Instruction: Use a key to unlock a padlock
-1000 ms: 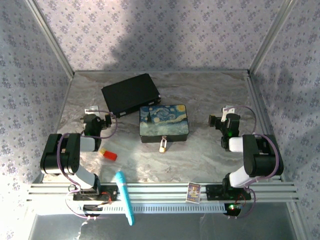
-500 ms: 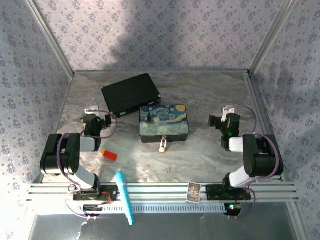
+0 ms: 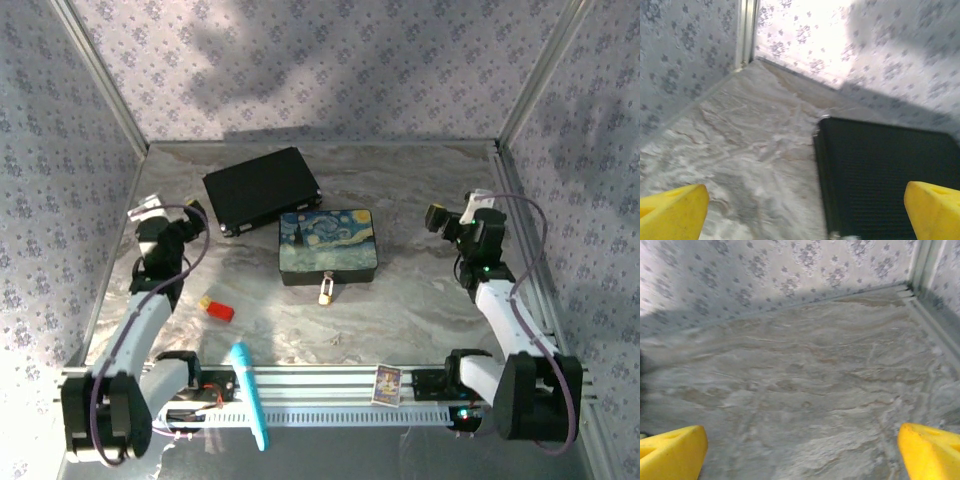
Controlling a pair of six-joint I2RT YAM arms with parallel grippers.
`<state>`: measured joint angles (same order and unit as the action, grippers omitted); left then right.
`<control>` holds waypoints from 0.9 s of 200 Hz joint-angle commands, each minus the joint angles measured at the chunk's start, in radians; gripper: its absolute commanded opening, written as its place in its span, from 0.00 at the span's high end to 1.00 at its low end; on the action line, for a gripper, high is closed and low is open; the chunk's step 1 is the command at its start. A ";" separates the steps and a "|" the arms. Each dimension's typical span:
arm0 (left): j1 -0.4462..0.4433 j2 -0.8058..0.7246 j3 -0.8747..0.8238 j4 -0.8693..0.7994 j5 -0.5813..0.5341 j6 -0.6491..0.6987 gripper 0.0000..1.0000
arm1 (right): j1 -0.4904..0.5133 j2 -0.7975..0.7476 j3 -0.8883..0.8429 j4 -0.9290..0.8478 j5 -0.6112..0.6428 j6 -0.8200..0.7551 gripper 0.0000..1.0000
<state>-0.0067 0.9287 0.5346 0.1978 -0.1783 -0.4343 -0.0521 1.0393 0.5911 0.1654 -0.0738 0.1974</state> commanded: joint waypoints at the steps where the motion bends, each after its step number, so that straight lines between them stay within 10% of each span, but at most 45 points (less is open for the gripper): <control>1: -0.004 -0.080 0.009 -0.254 0.190 -0.237 0.00 | 0.000 -0.025 0.055 -0.335 -0.230 0.144 0.01; 20: -0.052 -0.101 0.013 -0.362 0.297 -0.308 0.00 | 0.071 -0.039 0.073 -0.445 -0.314 0.180 0.07; 55: -0.344 -0.072 0.092 -0.603 0.183 -0.307 0.00 | 0.366 -0.087 0.052 -0.586 -0.112 0.314 0.13; 123: -0.700 0.042 0.110 -0.635 0.155 -0.395 0.04 | 0.978 -0.004 0.080 -0.703 0.273 0.618 0.29; 180: -0.855 0.084 0.061 -0.545 0.116 -0.511 0.08 | 1.261 0.286 0.177 -0.655 0.361 0.795 0.39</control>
<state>-0.8268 0.9859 0.6098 -0.3817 -0.0257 -0.8822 1.1381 1.2381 0.6949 -0.4683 0.1909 0.8696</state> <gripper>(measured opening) 0.920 0.631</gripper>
